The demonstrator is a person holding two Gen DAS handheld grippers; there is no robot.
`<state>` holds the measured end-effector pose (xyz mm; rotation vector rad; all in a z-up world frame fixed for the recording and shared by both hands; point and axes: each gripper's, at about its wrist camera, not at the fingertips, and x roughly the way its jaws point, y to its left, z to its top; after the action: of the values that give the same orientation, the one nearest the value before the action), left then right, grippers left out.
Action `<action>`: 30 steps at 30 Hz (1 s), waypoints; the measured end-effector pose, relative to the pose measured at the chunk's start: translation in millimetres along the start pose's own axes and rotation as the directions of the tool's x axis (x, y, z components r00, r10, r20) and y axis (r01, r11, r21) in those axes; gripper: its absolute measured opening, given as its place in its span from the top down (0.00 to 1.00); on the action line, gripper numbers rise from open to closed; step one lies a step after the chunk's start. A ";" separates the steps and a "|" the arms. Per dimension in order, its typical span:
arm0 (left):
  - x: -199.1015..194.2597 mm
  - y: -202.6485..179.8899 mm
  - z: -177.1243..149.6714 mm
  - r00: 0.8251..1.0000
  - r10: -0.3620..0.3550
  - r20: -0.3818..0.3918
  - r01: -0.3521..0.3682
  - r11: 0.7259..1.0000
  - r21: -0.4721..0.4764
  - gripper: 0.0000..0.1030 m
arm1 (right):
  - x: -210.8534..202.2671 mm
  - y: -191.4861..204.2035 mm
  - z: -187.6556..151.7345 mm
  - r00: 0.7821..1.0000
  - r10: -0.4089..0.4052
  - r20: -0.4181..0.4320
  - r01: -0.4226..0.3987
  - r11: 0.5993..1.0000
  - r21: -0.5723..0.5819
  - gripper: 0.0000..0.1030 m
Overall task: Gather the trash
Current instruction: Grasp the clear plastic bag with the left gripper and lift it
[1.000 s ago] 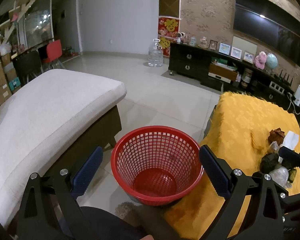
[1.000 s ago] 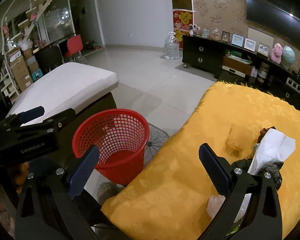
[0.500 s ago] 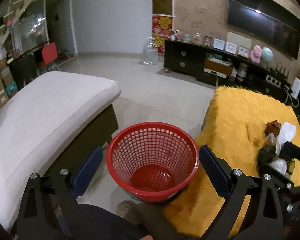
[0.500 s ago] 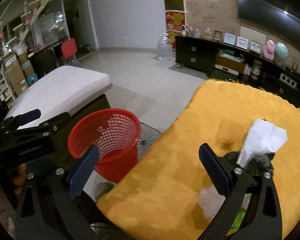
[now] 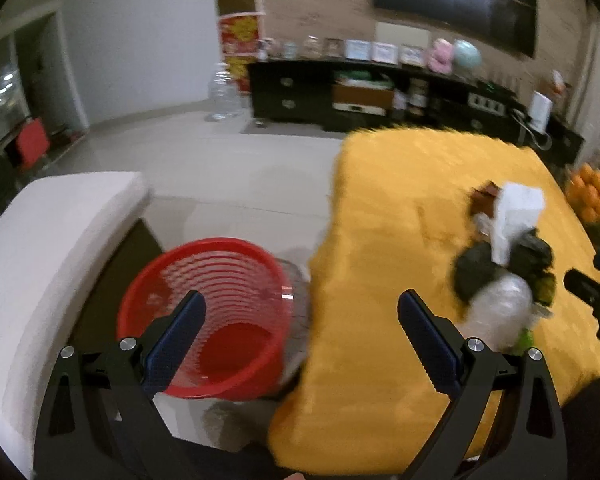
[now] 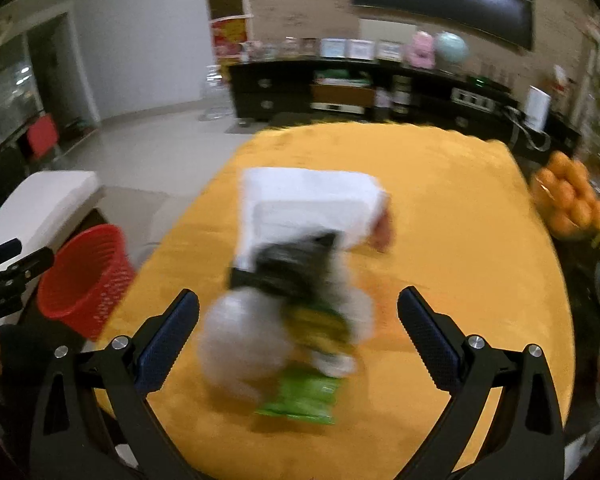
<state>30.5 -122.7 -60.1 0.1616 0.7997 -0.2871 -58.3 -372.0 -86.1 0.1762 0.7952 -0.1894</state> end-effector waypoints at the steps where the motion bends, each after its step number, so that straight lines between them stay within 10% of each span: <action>1: 2.5 -8.0 -0.8 1.000 -0.018 -0.010 0.019 1.000 0.015 0.10 | -0.4 -7.5 -2.3 1.000 -0.008 -0.003 0.008 1.000 0.015 0.06; 12: 40.6 -105.9 -6.9 0.969 -0.207 -0.133 0.231 0.952 0.203 0.10 | 4.7 -49.3 -8.1 1.000 -0.023 -0.017 0.025 0.994 0.110 0.06; 23: 86.9 -141.7 -11.0 0.911 -0.309 -0.273 0.364 0.914 0.182 0.12 | 11.9 -61.4 -10.0 0.999 -0.023 -0.041 0.028 0.991 0.134 0.06; 27: 96.4 -139.3 -13.6 0.886 -0.343 -0.313 0.400 0.906 0.140 0.47 | 14.3 -59.4 -8.4 0.999 -0.012 -0.042 0.018 0.991 0.130 0.06; 30: 99.3 -136.6 -14.8 0.878 -0.360 -0.316 0.413 0.902 0.122 0.53 | 16.2 -56.5 -7.3 0.999 -0.003 -0.046 0.009 0.992 0.125 0.06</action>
<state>43.2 -267.7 -147.1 0.2214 1.0949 -0.7354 -65.4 -426.7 -107.6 0.2976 0.8301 -0.2415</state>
